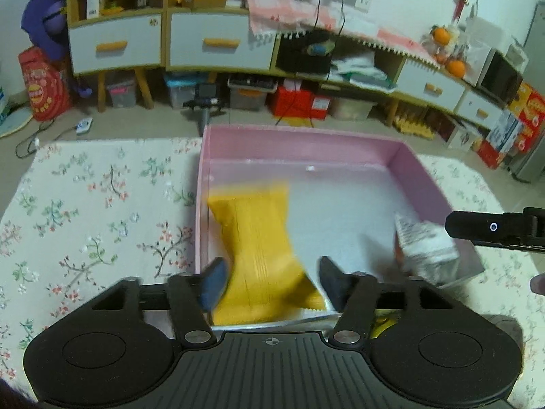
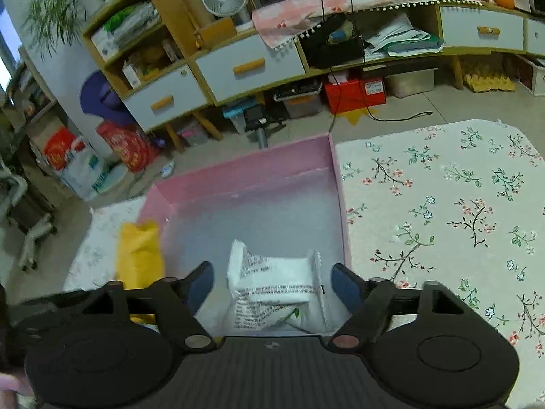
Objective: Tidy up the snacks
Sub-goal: 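Carry both bags into the pink tray and open both tools, then move the left tool to the pink bar while the right tool approaches the clear bread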
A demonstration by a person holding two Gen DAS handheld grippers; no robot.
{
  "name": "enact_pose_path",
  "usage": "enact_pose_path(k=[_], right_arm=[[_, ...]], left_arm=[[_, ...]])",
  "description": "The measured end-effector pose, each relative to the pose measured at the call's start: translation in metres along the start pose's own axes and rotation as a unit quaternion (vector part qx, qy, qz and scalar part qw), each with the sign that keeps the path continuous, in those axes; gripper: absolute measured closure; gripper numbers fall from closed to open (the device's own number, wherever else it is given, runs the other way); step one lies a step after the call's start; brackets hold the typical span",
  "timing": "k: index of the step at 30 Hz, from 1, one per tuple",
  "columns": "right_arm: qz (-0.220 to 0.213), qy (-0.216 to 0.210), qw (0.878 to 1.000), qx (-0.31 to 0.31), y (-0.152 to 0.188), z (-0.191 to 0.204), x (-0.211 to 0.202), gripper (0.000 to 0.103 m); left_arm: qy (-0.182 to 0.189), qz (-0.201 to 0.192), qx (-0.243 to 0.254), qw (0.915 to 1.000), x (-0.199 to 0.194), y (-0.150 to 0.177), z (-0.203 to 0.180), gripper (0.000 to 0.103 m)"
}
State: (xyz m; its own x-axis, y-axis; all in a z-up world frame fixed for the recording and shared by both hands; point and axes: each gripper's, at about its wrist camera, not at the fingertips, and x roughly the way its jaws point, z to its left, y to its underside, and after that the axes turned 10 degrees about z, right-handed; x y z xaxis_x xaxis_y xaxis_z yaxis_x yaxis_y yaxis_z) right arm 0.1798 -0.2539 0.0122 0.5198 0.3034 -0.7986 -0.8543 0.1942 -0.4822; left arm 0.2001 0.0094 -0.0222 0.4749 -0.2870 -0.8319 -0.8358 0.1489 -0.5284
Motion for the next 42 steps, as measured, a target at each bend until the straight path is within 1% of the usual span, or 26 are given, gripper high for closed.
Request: enact_pose_path(k=[1, 6, 9, 15, 22, 30, 33, 36, 40, 42], right_arm=[[-0.002, 0.002, 1.000, 0.001, 0.000, 0.001, -0.003, 0.045], [-0.002, 0.015, 1.000, 0.008, 0.001, 0.001, -0.020, 0.040], [0.004, 0.019, 1.000, 0.014, 0.005, 0.002, -0.030, 0.039], [0.021, 0.030, 0.999, 0.014, 0.020, 0.007, -0.048, 0.034], [0.037, 0.030, 0.999, 0.005, 0.042, 0.014, -0.064, 0.032], [0.050, 0.022, 0.999, -0.001, 0.073, 0.014, -0.069, 0.029], [0.053, 0.029, 0.998, -0.014, 0.086, 0.014, -0.068, 0.029], [0.057, 0.040, 0.997, -0.033, 0.097, 0.017, -0.068, 0.029], [0.080, 0.039, 0.995, -0.053, 0.112, 0.018, -0.062, 0.029], [0.097, 0.043, 0.992, -0.065, 0.120, 0.020, -0.057, 0.029]], left_arm=[[-0.001, -0.004, 0.003, 1.0000, -0.004, -0.001, -0.002, 0.034], [-0.003, -0.011, 0.010, 0.9999, -0.029, -0.003, -0.013, 0.022], [-0.005, -0.016, 0.018, 0.9997, -0.043, 0.001, -0.020, 0.017], [-0.014, -0.011, 0.036, 0.9992, -0.070, 0.021, -0.034, 0.011], [-0.018, 0.015, 0.035, 0.9991, -0.088, 0.051, -0.040, 0.009], [-0.005, 0.040, 0.027, 0.9988, -0.087, 0.093, -0.033, 0.008], [-0.011, 0.046, 0.052, 0.9975, -0.084, 0.102, -0.033, 0.008], [-0.004, 0.046, 0.078, 0.9958, -0.083, 0.112, -0.032, 0.008], [0.022, 0.055, 0.110, 0.9922, -0.079, 0.123, -0.028, 0.009], [0.041, 0.062, 0.133, 0.9884, -0.078, 0.126, -0.029, 0.010]])
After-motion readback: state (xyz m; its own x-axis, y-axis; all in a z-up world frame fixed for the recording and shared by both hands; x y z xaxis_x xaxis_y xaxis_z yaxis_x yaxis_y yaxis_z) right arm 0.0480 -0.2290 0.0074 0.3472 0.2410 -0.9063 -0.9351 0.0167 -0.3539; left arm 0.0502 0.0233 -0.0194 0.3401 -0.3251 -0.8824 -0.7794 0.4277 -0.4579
